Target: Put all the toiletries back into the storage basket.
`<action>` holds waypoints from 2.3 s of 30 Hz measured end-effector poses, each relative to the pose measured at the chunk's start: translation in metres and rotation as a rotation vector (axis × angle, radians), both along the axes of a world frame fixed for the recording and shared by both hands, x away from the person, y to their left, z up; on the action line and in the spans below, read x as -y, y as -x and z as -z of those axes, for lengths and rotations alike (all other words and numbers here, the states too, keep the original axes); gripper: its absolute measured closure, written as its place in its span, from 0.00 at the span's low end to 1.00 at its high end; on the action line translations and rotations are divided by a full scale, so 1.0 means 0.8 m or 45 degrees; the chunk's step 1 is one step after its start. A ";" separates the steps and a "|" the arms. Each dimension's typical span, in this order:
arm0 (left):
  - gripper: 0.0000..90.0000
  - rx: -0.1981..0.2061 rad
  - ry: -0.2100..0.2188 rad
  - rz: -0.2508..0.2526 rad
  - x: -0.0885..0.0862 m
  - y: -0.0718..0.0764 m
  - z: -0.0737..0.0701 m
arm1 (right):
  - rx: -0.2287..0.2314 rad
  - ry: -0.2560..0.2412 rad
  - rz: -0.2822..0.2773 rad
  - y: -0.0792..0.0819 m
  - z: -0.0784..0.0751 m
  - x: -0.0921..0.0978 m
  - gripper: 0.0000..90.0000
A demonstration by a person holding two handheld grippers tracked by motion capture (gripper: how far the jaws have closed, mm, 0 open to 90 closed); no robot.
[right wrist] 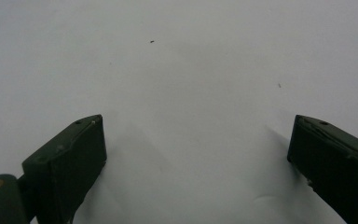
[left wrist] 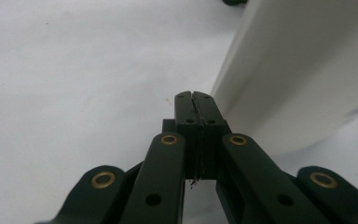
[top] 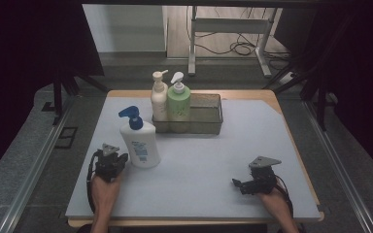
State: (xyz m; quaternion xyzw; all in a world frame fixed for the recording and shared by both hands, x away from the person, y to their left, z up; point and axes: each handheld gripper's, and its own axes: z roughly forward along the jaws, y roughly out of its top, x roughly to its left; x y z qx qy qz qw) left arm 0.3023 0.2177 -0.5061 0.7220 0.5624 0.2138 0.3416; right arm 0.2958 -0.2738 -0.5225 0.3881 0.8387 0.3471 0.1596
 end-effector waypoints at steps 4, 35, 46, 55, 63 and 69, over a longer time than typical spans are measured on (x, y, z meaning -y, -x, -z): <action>0.98 0.007 -0.010 -0.008 0.004 -0.008 -0.001 | 0.000 0.000 0.000 0.000 0.000 0.000 0.05; 0.99 0.011 0.049 0.138 0.030 -0.044 0.004 | -0.002 -0.003 0.001 0.000 0.000 0.000 0.05; 0.99 0.007 0.081 0.215 0.060 -0.048 0.005 | -0.001 -0.003 0.001 0.000 0.000 0.000 0.05; 0.99 0.007 0.085 0.266 0.080 -0.046 0.005 | -0.001 -0.003 0.001 0.000 0.000 0.000 0.05; 0.99 0.001 0.081 0.321 0.098 -0.044 0.005 | -0.001 -0.003 0.001 0.000 0.000 0.000 0.05; 0.99 -0.002 0.075 0.356 0.109 -0.040 0.004 | -0.001 -0.003 0.001 0.000 0.000 0.000 0.05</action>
